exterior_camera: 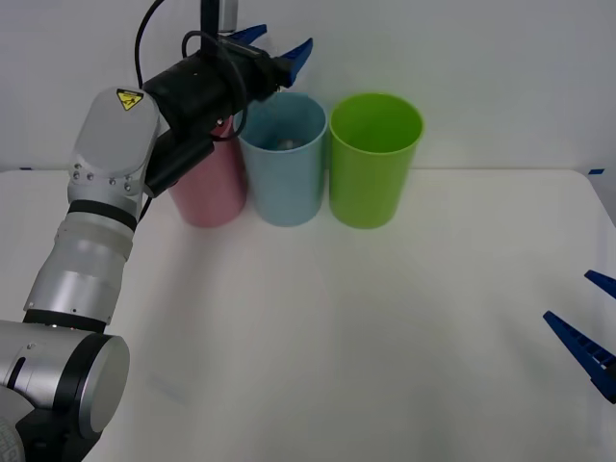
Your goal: Grasp the object on the table and drop it into the matching bin: aluminum can to the light blue bin, PET bottle to the pink bin.
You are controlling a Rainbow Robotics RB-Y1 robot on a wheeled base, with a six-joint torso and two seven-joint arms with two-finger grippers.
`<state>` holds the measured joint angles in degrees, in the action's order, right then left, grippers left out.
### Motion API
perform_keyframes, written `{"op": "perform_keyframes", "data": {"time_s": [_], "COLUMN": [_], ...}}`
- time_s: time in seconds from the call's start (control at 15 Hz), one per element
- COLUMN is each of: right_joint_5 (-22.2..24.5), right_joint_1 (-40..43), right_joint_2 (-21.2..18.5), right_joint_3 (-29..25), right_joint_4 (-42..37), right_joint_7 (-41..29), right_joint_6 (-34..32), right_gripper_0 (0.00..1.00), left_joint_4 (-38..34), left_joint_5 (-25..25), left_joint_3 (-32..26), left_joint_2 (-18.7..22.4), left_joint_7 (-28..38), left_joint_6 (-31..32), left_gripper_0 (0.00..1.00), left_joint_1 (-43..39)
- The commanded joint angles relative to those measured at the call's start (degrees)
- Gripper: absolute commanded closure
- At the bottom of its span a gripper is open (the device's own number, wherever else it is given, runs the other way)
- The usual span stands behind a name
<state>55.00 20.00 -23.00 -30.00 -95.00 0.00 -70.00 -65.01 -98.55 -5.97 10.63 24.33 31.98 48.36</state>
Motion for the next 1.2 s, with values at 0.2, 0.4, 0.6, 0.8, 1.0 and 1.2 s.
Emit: {"op": "perform_keyframes", "data": {"time_s": [0.2, 0.4, 0.6, 0.8, 1.0, 1.2], "right_joint_5": [0.0, 0.0, 0.0, 0.0, 0.0, 0.0], "right_joint_1": [0.0, 0.0, 0.0, 0.0, 0.0, 0.0], "right_joint_2": [0.0, 0.0, 0.0, 0.0, 0.0, 0.0], "right_joint_3": [0.0, 0.0, 0.0, 0.0, 0.0, 0.0], "right_joint_4": [0.0, 0.0, 0.0, 0.0, 0.0, 0.0], "right_joint_7": [0.0, 0.0, 0.0, 0.0, 0.0, 0.0], "right_joint_6": [0.0, 0.0, 0.0, 0.0, 0.0, 0.0], "right_gripper_0": [0.00, 0.00, 0.00, 0.00, 0.00, 0.00], "left_joint_4": [0.0, 0.0, 0.0, 0.0, -1.3, -5.9], "left_joint_5": [1.8, 2.7, 5.4, 8.6, 13.7, 17.3], "left_joint_3": [0.0, -0.1, 0.0, 0.0, 0.0, -0.1], "left_joint_2": [0.3, 0.5, 1.7, 3.0, 4.7, 6.2], "left_joint_7": [-0.2, -0.5, -1.2, -2.0, -3.1, -3.9], "left_joint_6": [0.1, 0.4, 1.8, 3.8, 6.0, 6.7], "left_gripper_0": [0.00, 0.00, 0.00, 0.00, 0.00, 0.00], "left_joint_1": [-0.2, -0.5, -1.3, -2.2, -4.5, -9.0]}}
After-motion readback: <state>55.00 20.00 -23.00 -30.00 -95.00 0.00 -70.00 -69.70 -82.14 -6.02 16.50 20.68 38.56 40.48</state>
